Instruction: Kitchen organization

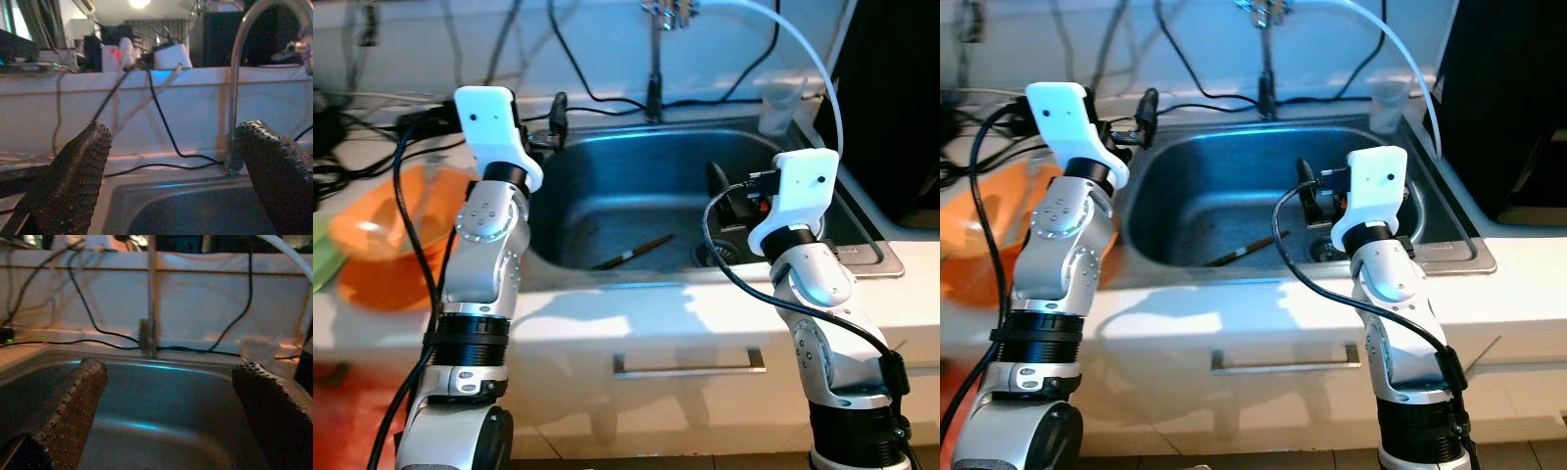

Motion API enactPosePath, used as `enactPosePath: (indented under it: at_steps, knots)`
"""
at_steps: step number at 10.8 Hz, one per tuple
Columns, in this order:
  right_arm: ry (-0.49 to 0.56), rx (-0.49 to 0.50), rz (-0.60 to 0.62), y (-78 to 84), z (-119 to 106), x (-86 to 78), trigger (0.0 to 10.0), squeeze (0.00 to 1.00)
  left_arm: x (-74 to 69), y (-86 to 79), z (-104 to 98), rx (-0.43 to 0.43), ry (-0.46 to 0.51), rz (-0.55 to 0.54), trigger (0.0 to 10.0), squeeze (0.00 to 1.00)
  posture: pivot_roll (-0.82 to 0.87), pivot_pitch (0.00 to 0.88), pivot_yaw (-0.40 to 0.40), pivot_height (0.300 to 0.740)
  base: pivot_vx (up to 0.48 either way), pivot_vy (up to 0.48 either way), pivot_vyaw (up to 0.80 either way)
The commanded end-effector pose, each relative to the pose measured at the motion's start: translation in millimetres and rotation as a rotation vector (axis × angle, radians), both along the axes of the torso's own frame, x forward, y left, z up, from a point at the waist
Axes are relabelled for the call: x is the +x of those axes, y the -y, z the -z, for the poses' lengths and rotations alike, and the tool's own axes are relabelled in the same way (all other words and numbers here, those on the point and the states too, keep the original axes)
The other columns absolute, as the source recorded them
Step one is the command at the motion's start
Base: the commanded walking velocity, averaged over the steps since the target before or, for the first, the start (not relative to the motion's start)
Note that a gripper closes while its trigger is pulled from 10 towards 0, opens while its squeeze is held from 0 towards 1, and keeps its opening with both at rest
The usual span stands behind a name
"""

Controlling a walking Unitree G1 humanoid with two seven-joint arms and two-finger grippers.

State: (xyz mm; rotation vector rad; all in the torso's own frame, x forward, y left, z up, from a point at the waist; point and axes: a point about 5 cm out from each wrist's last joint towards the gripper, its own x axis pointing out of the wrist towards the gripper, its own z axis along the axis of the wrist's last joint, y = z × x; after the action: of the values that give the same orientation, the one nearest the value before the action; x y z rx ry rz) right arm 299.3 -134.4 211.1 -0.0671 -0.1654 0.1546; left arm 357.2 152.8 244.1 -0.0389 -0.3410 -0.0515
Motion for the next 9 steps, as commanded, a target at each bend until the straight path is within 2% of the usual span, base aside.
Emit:
enactPosePath:
  at_steps: [1,6,9]
  knots:
    - [0.009,-0.001,-0.008,-1.8,-2.1,-1.8,10.0,0.00,-0.4,-7.4,-0.5,0.004,-0.005,-0.033,10.0,0.00,-0.01,0.000,0.087,0.740,0.000,0.000,0.00]
    - [0.006,-0.001,-0.011,-1.0,-2.2,-2.9,10.0,0.00,11.8,-28.4,-0.1,0.030,-0.082,-0.120,10.0,0.00,0.00,0.000,0.083,0.740,0.000,0.000,0.00]
    - [-0.001,0.003,-0.015,-1.1,-0.1,-6.2,10.0,0.00,17.3,-57.0,-4.9,0.089,-0.103,-0.231,10.0,0.00,0.01,0.000,0.078,0.740,0.000,0.000,0.00]
